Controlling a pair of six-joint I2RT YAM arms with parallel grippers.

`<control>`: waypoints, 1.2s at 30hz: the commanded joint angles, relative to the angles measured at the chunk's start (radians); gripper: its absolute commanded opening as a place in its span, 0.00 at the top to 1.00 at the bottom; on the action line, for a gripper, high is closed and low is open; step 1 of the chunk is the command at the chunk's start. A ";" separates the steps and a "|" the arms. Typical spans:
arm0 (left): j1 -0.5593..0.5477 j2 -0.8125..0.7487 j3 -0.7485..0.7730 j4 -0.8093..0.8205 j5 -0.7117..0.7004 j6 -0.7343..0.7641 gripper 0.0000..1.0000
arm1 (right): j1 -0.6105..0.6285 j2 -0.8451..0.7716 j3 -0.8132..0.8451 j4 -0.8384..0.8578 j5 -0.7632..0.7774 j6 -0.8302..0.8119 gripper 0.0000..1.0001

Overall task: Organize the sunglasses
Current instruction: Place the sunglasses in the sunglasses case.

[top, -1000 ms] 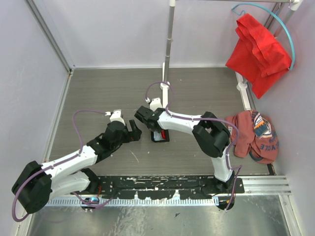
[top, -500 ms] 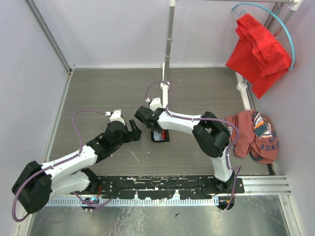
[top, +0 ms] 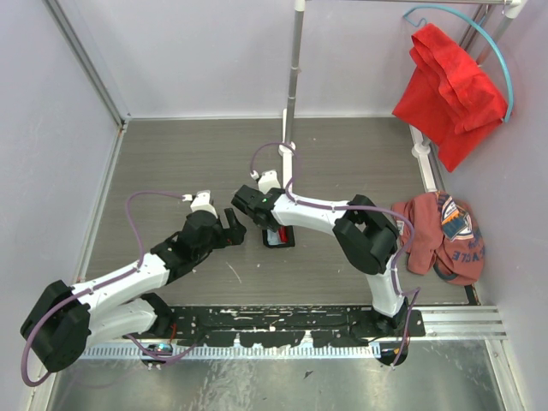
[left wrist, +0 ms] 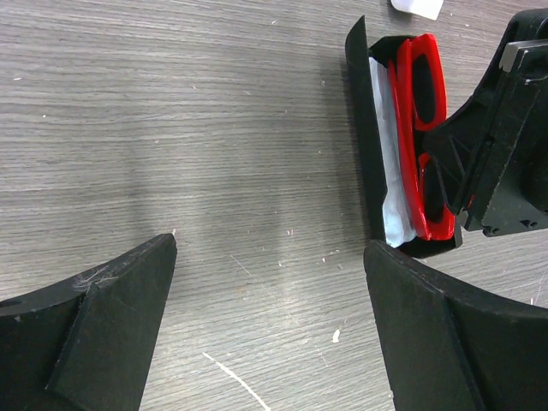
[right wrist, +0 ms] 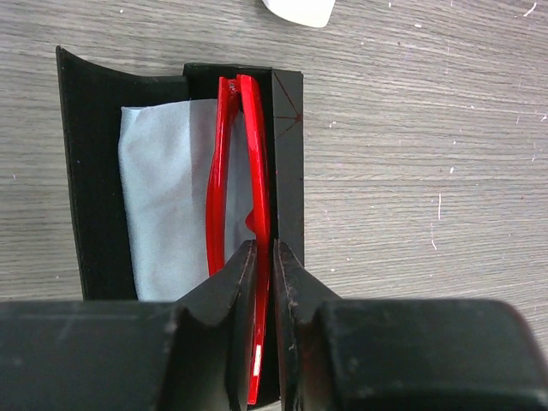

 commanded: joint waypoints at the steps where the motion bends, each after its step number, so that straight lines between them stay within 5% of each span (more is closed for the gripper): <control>1: 0.005 -0.017 -0.021 0.030 -0.003 0.001 0.02 | 0.009 -0.001 0.046 -0.009 0.041 0.013 0.80; 20: 0.007 -0.025 -0.023 0.027 -0.001 0.001 0.02 | 0.022 0.011 0.056 -0.012 0.036 0.012 0.77; 36: 0.008 -0.024 -0.024 0.030 0.002 0.001 0.02 | 0.025 0.018 0.058 -0.021 0.045 0.022 0.88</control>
